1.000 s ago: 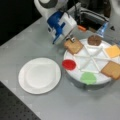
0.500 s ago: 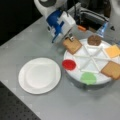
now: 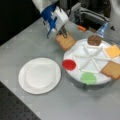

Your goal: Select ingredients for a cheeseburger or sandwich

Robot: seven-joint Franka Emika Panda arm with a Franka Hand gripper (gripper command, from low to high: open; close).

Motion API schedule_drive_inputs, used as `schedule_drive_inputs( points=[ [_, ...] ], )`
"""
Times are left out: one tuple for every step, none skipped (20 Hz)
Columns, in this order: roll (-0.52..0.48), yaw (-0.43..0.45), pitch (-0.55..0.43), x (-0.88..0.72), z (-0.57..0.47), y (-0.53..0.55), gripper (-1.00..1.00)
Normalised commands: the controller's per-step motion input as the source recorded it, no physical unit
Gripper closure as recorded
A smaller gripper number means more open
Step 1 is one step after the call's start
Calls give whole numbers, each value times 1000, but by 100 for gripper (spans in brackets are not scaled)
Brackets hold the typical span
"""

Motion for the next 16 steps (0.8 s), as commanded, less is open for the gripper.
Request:
schedule_drive_inputs(
  points=[
    [-132, -152, 65, 632, 324, -557, 100],
    [-113, -131, 61, 612, 251, -525, 100],
    [-101, -119, 47, 603, 167, -494, 100],
    [-96, -100, 29, 604, 82, -456, 100],
    [-78, -68, 19, 621, 8, -429, 100],
    [-45, -39, 19, 600, -48, -389, 100],
    [-38, 24, 28, 603, -79, -359, 100],
    [-6, 50, 36, 575, -91, -327, 100],
    [0, 135, 47, 562, -85, -300, 100],
    [18, 197, 58, 590, -80, -283, 100],
    [44, 212, 64, 574, -65, -266, 100],
    [52, 279, 62, 599, -43, -231, 100],
    [67, 316, 65, 653, -30, -183, 100],
    [89, 348, 63, 710, -18, -133, 100],
    [104, 343, 63, 719, -12, -110, 100],
    [112, 369, 43, 747, -16, -84, 100]
  ],
)
